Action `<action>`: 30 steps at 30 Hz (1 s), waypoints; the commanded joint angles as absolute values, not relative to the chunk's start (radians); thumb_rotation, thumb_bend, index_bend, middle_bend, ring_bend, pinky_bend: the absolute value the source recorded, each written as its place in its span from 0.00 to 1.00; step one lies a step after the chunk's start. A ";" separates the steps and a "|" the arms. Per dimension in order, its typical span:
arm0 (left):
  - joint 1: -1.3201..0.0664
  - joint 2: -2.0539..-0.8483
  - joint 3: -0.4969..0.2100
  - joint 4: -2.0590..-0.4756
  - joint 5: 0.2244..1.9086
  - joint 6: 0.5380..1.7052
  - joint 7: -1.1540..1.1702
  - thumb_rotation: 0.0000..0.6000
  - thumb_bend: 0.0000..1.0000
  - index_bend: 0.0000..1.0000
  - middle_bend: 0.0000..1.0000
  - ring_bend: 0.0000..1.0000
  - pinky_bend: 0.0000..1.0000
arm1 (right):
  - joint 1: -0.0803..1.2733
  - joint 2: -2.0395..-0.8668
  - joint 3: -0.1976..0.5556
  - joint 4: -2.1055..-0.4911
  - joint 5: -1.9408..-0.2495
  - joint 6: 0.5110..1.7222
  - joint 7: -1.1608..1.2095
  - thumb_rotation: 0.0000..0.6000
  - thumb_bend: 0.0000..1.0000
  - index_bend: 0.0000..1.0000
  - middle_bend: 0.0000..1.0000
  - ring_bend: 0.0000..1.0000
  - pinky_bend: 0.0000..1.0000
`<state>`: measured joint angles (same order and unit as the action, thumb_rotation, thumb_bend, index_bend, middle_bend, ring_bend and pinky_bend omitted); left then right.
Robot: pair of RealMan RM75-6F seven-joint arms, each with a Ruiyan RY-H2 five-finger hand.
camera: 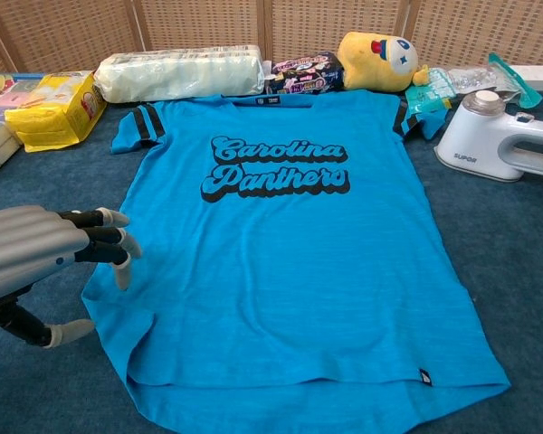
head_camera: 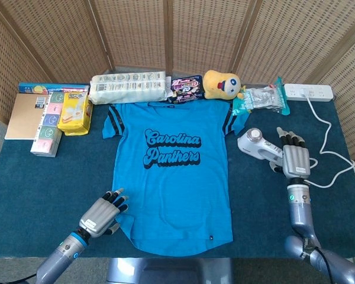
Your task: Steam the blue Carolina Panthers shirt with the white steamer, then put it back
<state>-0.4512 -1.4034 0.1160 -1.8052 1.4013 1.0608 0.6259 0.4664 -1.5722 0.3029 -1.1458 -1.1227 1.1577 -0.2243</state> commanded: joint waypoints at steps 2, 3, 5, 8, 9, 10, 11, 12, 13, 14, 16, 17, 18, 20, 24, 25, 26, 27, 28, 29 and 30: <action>-0.433 -1.377 0.132 -1.838 1.382 1.078 0.652 0.85 0.30 0.29 0.20 0.06 0.18 | 0.441 -1.535 0.291 -1.198 -1.141 1.191 -0.215 1.00 0.25 0.03 0.15 0.12 0.12; -0.427 -1.370 0.135 -1.846 1.383 1.086 0.654 0.84 0.29 0.28 0.20 0.06 0.18 | 0.436 -1.527 0.289 -1.209 -1.143 1.195 -0.213 1.00 0.25 0.03 0.15 0.12 0.12; -0.415 -1.351 0.145 -1.866 1.386 1.104 0.656 0.84 0.28 0.26 0.20 0.06 0.17 | 0.425 -1.504 0.284 -1.241 -1.147 1.202 -0.211 1.00 0.25 0.03 0.15 0.12 0.12; -0.393 -1.315 0.162 -1.896 1.396 1.133 0.657 0.83 0.27 0.25 0.20 0.06 0.17 | 0.408 -1.468 0.276 -1.293 -1.154 1.215 -0.208 1.00 0.25 0.03 0.15 0.12 0.12; -0.385 -1.303 0.167 -1.906 1.402 1.147 0.653 0.83 0.26 0.25 0.20 0.06 0.17 | 0.402 -1.456 0.273 -1.310 -1.155 1.219 -0.207 1.00 0.25 0.04 0.15 0.12 0.12; -0.375 -1.290 0.171 -1.914 1.408 1.163 0.646 0.83 0.26 0.25 0.20 0.06 0.17 | 0.395 -1.445 0.272 -1.327 -1.155 1.224 -0.204 1.00 0.25 0.04 0.16 0.12 0.13; -0.362 -1.273 0.176 -1.923 1.418 1.185 0.634 0.83 0.26 0.25 0.20 0.06 0.17 | 0.388 -1.430 0.270 -1.347 -1.154 1.227 -0.201 1.00 0.25 0.05 0.16 0.12 0.13; -0.353 -1.262 0.180 -1.927 1.426 1.198 0.626 0.83 0.26 0.25 0.20 0.06 0.17 | 0.383 -1.420 0.268 -1.362 -1.153 1.228 -0.200 1.00 0.25 0.06 0.16 0.13 0.13; -0.344 -1.250 0.182 -1.930 1.434 1.214 0.615 0.83 0.26 0.25 0.20 0.06 0.17 | 0.377 -1.410 0.267 -1.377 -1.152 1.231 -0.196 1.00 0.25 0.07 0.16 0.13 0.14; -0.330 -1.234 0.185 -1.935 1.445 1.238 0.600 0.84 0.26 0.25 0.20 0.06 0.17 | 0.370 -1.397 0.264 -1.396 -1.153 1.235 -0.191 1.00 0.25 0.08 0.17 0.14 0.14; -0.309 -1.208 0.190 -1.939 1.462 1.272 0.575 0.83 0.26 0.25 0.20 0.06 0.17 | 0.358 -1.381 0.259 -1.420 -1.158 1.248 -0.188 1.00 0.25 0.12 0.19 0.16 0.16; -0.294 -1.191 0.193 -1.939 1.473 1.296 0.558 0.83 0.26 0.25 0.20 0.06 0.17 | 0.349 -1.372 0.256 -1.433 -1.161 1.259 -0.185 1.00 0.25 0.13 0.20 0.17 0.17; -0.284 -1.178 0.194 -1.938 1.480 1.313 0.545 0.83 0.26 0.25 0.20 0.06 0.17 | 0.341 -1.365 0.253 -1.444 -1.165 1.269 -0.181 1.00 0.25 0.15 0.22 0.19 0.19; -0.256 -1.153 0.196 -1.931 1.490 1.355 0.510 0.84 0.26 0.25 0.20 0.06 0.17 | 0.322 -1.352 0.242 -1.465 -1.182 1.295 -0.172 1.00 0.25 0.18 0.24 0.22 0.22; -0.205 -1.116 0.187 -1.899 1.495 1.430 0.431 0.85 0.26 0.25 0.20 0.06 0.17 | 0.285 -1.338 0.212 -1.483 -1.237 1.359 -0.156 1.00 0.28 0.29 0.33 0.32 0.32; -0.193 -1.110 0.184 -1.889 1.494 1.447 0.412 0.85 0.26 0.25 0.20 0.06 0.17 | 0.277 -1.335 0.203 -1.485 -1.251 1.372 -0.154 1.00 0.28 0.31 0.36 0.35 0.35; -0.178 -1.103 0.180 -1.875 1.491 1.467 0.387 0.86 0.26 0.25 0.20 0.06 0.17 | 0.266 -1.331 0.192 -1.486 -1.267 1.386 -0.151 1.00 0.29 0.33 0.37 0.37 0.36; -0.167 -1.099 0.175 -1.863 1.489 1.481 0.368 0.87 0.26 0.25 0.20 0.06 0.18 | 0.258 -1.329 0.184 -1.486 -1.279 1.397 -0.149 1.00 0.29 0.36 0.39 0.39 0.38; -0.156 -1.096 0.171 -1.850 1.487 1.494 0.350 0.88 0.26 0.25 0.20 0.06 0.18 | 0.251 -1.327 0.177 -1.484 -1.294 1.411 -0.148 1.00 0.30 0.38 0.41 0.40 0.38; -0.147 -1.094 0.167 -1.837 1.486 1.507 0.333 0.88 0.26 0.25 0.20 0.06 0.18 | 0.243 -1.326 0.168 -1.479 -1.307 1.425 -0.150 1.00 0.30 0.39 0.42 0.40 0.38; -0.137 -1.093 0.165 -1.824 1.489 1.519 0.317 0.89 0.26 0.25 0.20 0.06 0.19 | 0.235 -1.325 0.160 -1.477 -1.318 1.435 -0.149 1.00 0.30 0.40 0.43 0.41 0.39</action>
<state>-0.1624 -1.1045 0.1747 -1.8520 1.4884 1.4951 0.3489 0.2480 -1.3296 0.1733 -1.4798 -1.3032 1.4207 -0.1518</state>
